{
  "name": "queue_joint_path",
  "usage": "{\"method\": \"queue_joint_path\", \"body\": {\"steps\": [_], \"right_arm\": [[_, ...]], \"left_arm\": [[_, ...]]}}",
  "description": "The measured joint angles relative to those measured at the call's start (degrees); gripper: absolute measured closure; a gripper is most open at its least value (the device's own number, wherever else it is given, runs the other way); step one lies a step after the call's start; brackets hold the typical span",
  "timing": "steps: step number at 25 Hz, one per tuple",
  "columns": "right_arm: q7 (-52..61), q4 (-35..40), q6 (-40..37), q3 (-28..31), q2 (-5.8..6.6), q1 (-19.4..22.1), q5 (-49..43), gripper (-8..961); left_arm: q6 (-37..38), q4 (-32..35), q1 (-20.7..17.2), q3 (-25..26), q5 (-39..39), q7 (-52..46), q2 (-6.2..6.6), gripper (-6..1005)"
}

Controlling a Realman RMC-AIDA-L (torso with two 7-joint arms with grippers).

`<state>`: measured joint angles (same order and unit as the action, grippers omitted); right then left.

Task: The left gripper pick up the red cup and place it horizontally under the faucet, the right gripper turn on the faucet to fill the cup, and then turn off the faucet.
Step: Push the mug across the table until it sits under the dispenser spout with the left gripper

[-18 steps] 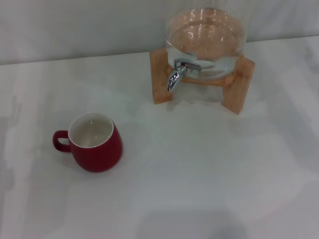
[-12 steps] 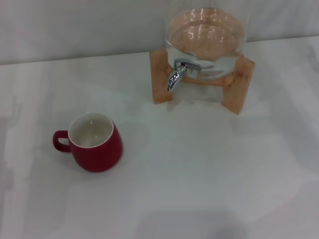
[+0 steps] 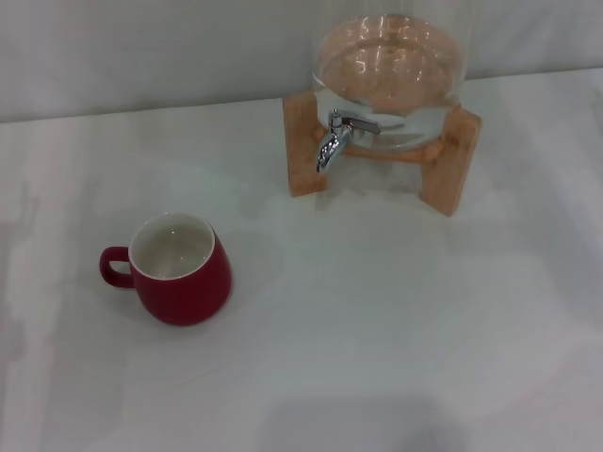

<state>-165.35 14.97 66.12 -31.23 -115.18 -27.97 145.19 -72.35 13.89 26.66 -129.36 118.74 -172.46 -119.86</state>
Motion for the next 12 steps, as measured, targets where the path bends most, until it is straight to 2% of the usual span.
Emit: {"method": "queue_joint_path", "body": {"steps": [7,12], "right_arm": [[0.0,0.0,0.1,0.0,-0.01,-0.2,0.0,311],[0.0,0.0,-0.2,-0.1,0.19,-0.2,0.0,311]], "left_arm": [[0.1,0.2,0.0,-0.1,0.0,0.0,-0.01,166],[0.6,1.3,-2.4,-5.3,0.1,0.1,-0.20,167]]}}
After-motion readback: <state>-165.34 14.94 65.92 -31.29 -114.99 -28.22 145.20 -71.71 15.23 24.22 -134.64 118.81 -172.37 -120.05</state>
